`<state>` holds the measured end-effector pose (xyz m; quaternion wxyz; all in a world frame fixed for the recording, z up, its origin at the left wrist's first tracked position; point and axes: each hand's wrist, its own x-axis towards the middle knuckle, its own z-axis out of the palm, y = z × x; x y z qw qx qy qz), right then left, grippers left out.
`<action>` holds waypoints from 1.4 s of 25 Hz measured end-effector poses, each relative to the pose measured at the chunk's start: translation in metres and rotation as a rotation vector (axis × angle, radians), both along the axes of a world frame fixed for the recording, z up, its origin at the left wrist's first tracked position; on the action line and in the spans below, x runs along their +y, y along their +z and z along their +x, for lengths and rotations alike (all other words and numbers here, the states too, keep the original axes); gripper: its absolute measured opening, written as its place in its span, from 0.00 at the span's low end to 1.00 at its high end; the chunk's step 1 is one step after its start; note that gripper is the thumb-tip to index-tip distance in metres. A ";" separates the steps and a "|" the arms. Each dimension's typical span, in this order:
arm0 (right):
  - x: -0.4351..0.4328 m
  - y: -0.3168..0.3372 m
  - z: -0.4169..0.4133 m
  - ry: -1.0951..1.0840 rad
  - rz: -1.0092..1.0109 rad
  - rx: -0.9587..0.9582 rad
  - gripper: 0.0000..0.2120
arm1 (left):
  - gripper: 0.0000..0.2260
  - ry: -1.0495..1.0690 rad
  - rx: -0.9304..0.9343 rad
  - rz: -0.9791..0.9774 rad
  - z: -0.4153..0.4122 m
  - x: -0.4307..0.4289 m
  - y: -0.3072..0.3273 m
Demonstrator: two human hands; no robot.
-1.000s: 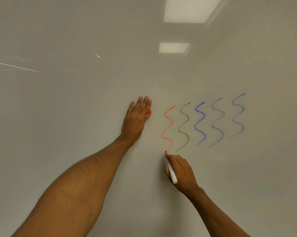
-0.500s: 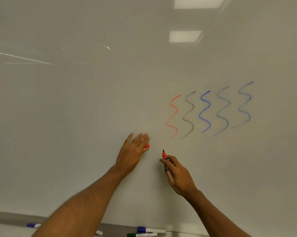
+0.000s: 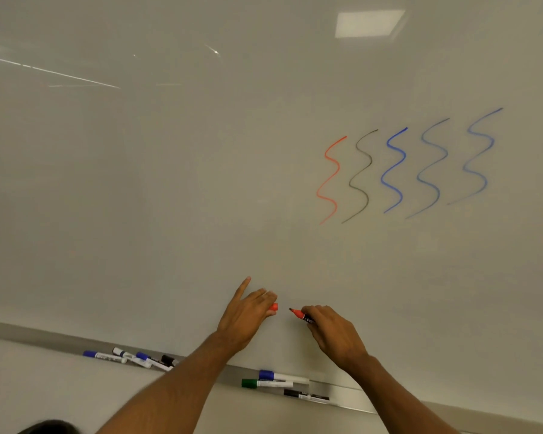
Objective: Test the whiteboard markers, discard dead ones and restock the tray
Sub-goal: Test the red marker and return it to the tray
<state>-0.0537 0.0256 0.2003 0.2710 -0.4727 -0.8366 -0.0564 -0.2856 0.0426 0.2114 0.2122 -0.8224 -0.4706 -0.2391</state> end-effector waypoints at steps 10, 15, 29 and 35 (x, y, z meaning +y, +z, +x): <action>0.003 -0.017 0.007 0.129 0.004 -0.038 0.13 | 0.19 -0.018 0.097 -0.044 0.030 -0.010 -0.031; 0.004 -0.023 0.016 0.141 0.002 -0.030 0.12 | 0.17 0.019 0.101 -0.046 0.042 -0.007 -0.041; 0.021 -0.036 0.020 0.183 -0.018 -0.078 0.12 | 0.14 0.028 0.099 -0.130 0.054 0.000 -0.060; 0.032 -0.041 -0.005 0.180 -0.098 0.074 0.12 | 0.10 0.036 0.079 -0.171 0.037 0.016 -0.064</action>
